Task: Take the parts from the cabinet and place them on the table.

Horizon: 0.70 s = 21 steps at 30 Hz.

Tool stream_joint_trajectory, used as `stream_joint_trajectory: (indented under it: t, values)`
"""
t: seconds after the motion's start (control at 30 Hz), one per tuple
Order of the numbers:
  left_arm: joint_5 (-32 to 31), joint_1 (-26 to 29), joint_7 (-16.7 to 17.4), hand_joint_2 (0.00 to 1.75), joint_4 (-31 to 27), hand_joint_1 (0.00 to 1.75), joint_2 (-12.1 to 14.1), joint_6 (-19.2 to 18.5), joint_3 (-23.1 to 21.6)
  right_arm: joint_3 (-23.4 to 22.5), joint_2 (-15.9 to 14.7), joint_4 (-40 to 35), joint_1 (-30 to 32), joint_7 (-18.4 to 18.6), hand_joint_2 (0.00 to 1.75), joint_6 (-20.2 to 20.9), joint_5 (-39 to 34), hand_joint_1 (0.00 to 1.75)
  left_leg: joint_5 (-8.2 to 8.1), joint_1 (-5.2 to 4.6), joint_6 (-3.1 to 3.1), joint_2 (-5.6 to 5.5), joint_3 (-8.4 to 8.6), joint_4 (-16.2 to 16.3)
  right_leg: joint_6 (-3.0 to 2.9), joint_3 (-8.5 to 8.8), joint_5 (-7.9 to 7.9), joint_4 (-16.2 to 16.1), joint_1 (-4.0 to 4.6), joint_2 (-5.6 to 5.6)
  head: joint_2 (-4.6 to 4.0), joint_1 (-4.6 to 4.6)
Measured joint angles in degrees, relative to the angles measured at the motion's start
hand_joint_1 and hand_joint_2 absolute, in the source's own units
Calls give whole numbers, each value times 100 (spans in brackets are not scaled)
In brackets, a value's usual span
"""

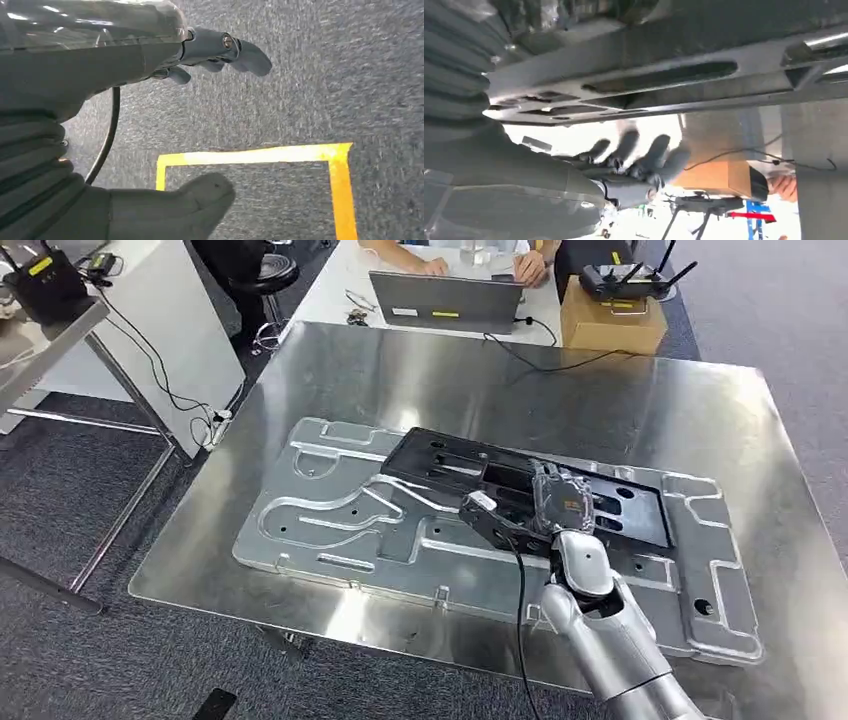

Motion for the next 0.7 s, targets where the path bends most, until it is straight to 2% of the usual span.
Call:
stream_joint_trajectory:
  t: [0.03, 0.07, 0.1, 0.17, 0.2, 0.23, 0.33, 0.37, 0.4, 0.43, 0.5, 0.53, 0.57, 0.6, 0.63, 0.67, 0.7]
  values:
    - [7, 14, 0, 0, 2, 0, 0, -9, 0, 0, 2, 13, 6, 0, 0, 0, -7, 0, -76, 0, -6, 1, -200, 346, -9, 0, -6, 5, 13, 0, 0, -2]
    - [15, 27, 0, 0, 2, 0, 0, -20, 0, 0, 2, 18, 8, -2, 0, -2, -24, 0, 0, 0, -1, 2, -272, 410, -13, 4, -14, 14, 23, 3, 0, 0]
    - [24, 34, 0, 0, 2, 0, 0, -33, 0, 0, 2, 18, 9, -9, 0, -2, -31, 0, 204, 0, 11, 2, -200, 200, -14, 17, -28, 21, 26, 7, 0, -2]
    - [42, 29, 0, 0, 0, 0, 0, -37, 0, 0, 4, 18, 8, -15, 0, -2, -41, 0, 784, -2, 55, 3, 241, -774, 12, 71, -74, 47, 30, 17, 0, -2]
    - [55, 27, 0, 0, 2, 0, 2, -39, 0, 0, 4, 18, 10, -20, 0, -2, -42, 0, 885, -9, 88, 4, 421, -1197, 34, 84, -102, 58, 28, 15, 0, 0]
    - [57, 26, 0, 0, 2, 0, 7, -46, 0, 0, 4, 20, 3, -20, 0, -4, -44, 0, 820, -61, 91, -1, 473, -1259, 58, 63, -111, 84, 66, 23, 0, 0]
    - [57, 38, 0, 0, 2, 0, 4, -48, 2, 0, 4, 18, 12, -33, 0, -4, -46, 0, 812, -68, 156, -9, 472, -1296, 126, 53, -87, 51, 55, 21, 0, 2]
    - [57, 38, 0, 0, 2, 0, 4, -48, 2, 0, 4, 18, 4, -33, 0, -4, -46, 0, 842, -31, 206, -9, 493, -1348, 158, 59, -100, 62, 72, 21, 0, 0]
    - [55, 35, -2, 0, 2, 0, 4, -48, 2, 0, 4, 15, 7, -33, 0, -5, -46, 0, 862, -13, 238, -1, 513, -1373, 186, 47, -177, 142, 40, 20, 0, 2]
    - [55, 27, -2, 0, 2, 0, 4, -48, 2, 0, 4, 15, -3, -33, 0, -4, -46, 0, 859, -10, 279, 2, 515, -1377, 216, -68, -344, 387, 40, 12, 0, 2]
    - [55, 28, -2, 0, 2, 0, 4, -48, 2, 0, 4, 20, 13, -33, 0, -4, -46, 0, 853, -13, 293, 11, 514, -1377, 277, -524, -788, 1313, 15, 11, 0, 0]
    - [55, 29, -2, 0, 2, 0, 4, -48, 2, 0, 4, 22, 31, -33, 0, -4, -46, 0, 849, -13, 299, 11, 512, -1375, 296, -742, -913, 1726, 8, 11, 0, 2]
    - [55, 30, 0, 0, 2, 0, 4, -48, 2, 0, 4, 29, 43, -33, 0, -2, -48, 0, 848, -13, 299, 9, 516, -1374, 307, -838, -881, 1873, -3, 10, 0, 2]
    - [55, 30, 4, 0, 2, 0, 4, -50, 2, 0, 4, 37, 45, -33, 0, -2, -50, 0, 840, -13, 299, 3, 527, -1374, 306, -798, -716, 1738, -14, 10, 0, 2]
    - [57, 32, 7, 0, 2, 0, 4, -57, 0, 0, 4, 42, 40, -35, 0, -2, -57, 0, 830, -13, 292, -8, 546, -1373, 292, -619, -448, 1353, -17, 6, 0, 2]
    - [92, 32, 28, 0, 2, 0, 4, -92, 2, 0, 4, 42, 31, -35, 0, 0, -61, 0, 818, -13, 278, -19, 573, -1373, 262, -350, -151, 795, -15, 4, 0, 2]
    - [142, 38, 61, 0, 2, 0, 4, -127, 2, 0, 4, 42, 17, -37, 0, 0, -63, 0, 800, -14, 256, -22, 605, -1373, 213, -80, 82, 226, -5, 4, 0, 2]
